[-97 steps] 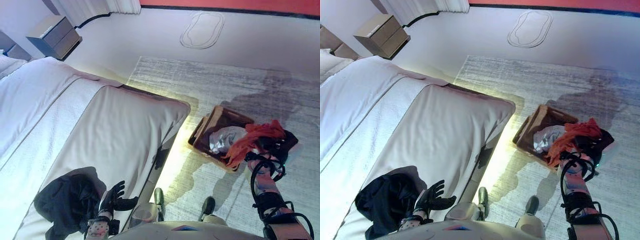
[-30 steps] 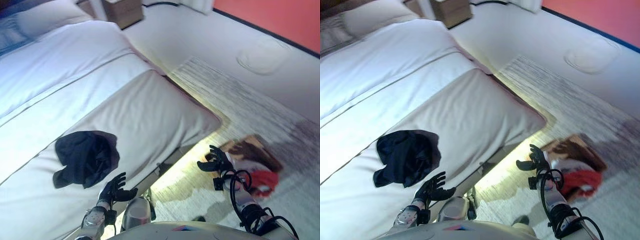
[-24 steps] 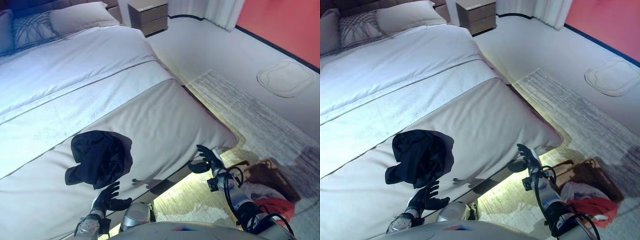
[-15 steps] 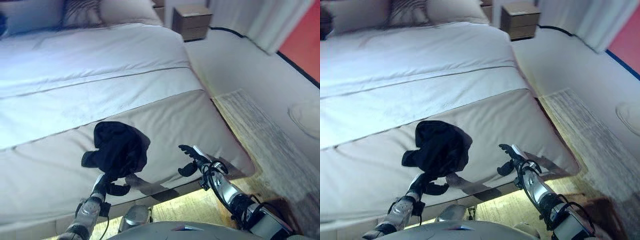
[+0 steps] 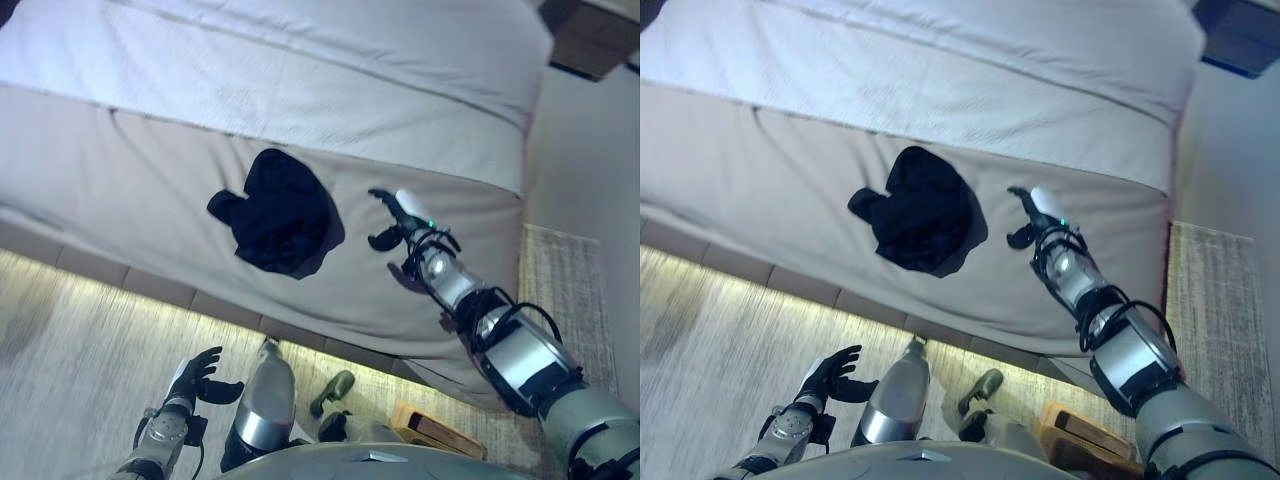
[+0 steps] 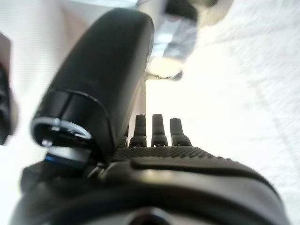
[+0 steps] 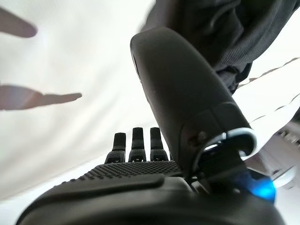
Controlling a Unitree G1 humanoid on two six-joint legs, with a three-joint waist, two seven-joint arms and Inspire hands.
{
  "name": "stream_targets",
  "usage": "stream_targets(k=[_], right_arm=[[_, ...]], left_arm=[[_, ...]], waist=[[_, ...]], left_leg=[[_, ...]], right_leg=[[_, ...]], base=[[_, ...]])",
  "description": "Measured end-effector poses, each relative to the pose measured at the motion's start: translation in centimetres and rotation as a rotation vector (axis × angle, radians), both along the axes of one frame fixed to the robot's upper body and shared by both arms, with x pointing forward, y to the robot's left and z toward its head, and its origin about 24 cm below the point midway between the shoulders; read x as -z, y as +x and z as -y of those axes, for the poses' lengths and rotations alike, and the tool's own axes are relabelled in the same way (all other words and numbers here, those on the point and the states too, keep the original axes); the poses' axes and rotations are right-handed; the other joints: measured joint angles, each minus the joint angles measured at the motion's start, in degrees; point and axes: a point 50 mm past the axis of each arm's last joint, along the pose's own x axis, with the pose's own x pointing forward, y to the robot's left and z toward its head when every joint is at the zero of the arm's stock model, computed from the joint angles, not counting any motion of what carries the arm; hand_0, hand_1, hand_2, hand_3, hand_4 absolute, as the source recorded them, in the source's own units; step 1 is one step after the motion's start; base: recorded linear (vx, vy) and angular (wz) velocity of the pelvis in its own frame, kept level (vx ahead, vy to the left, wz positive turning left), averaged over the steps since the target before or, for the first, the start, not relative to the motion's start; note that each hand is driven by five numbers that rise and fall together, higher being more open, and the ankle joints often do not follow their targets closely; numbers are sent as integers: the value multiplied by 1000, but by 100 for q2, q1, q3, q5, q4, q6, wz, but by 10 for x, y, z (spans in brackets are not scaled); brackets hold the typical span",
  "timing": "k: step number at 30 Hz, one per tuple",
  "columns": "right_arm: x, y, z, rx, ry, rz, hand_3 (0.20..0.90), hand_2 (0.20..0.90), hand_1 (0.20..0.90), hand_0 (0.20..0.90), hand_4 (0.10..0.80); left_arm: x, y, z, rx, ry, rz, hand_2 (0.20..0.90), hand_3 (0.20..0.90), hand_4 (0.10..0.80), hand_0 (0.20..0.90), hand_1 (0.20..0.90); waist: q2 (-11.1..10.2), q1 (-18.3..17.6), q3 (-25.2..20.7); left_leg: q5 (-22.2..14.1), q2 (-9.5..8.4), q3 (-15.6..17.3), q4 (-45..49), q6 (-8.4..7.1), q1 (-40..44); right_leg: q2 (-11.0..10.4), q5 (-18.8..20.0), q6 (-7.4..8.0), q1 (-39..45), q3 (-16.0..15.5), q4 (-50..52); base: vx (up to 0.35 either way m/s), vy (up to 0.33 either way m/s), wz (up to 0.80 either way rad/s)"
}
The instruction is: Pick up the clothes from the bed and place them into the basket
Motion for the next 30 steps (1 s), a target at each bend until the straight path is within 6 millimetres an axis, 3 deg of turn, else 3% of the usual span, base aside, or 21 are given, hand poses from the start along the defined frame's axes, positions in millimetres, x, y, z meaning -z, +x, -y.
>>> stream_targets(k=[2, 6, 11, 20, 24, 29, 30], right_arm=[[-16, 8, -4, -5, -1, 45, 900, 900, 900, 900, 800], [-50, 23, -6, 8, -13, 132, 900, 900, 900, 900, 800], [-76, 32, -9, 21, -19, 198, 900, 900, 900, 900, 800], [-99, 38, -10, 27, -46, 238, 900, 900, 900, 900, 800], [-103, 41, -10, 20, -59, 203, 900, 900, 900, 900, 800], [-112, 44, -3, 39, -71, 158, 900, 900, 900, 900, 800], [-112, 44, 1, 53, -76, 149, 444, 509, 509, 509, 344]], left_arm=[[-5, 9, -1, 7, -11, 32, 900, 900, 800, 900, 900], [-28, 45, 0, 71, -15, 186, 900, 900, 800, 900, 900], [-48, 68, 4, 108, -32, 305, 900, 900, 800, 900, 900], [-67, 85, 13, 139, -96, 409, 900, 900, 800, 900, 900], [-74, 89, 14, 137, -113, 439, 900, 900, 800, 900, 900], [-74, 87, 10, 131, -116, 425, 900, 900, 800, 900, 900], [-73, 87, 10, 130, -116, 421, 900, 900, 800, 900, 900]], waist=[[24, 188, 178], [71, 418, 513], [191, 574, 776], [484, 709, 957], [591, 703, 1017], [618, 684, 1031], [620, 666, 1031]], left_leg=[[-154, -19, -88, 174, -235, -104], [-197, -74, -240, 573, -290, -416], [-356, -176, -336, 1056, -350, -758], [-661, -523, -439, 1940, -140, -1708], [-844, -757, -456, 2372, 101, -2078], [-883, -838, -427, 2659, 149, -2347], [-885, -860, -419, 2647, 146, -2373]], right_leg=[[-15, -108, -121, 3, -104, 88], [-64, -278, -156, -190, -260, 430], [-232, -539, -144, -471, -377, 980], [-844, -1086, -145, -1579, -391, 2522], [-1191, -1311, -142, -2018, -333, 3222], [-1334, -1354, -135, -2325, -201, 3591], [-1368, -1354, -135, -2361, -191, 3611]], base=[[147, -73, 23], [62, -29, 22], [32, 14, 12], [-17, 83, 7], [22, 76, 7], [6, 10, -1], [0, 0, 0]])
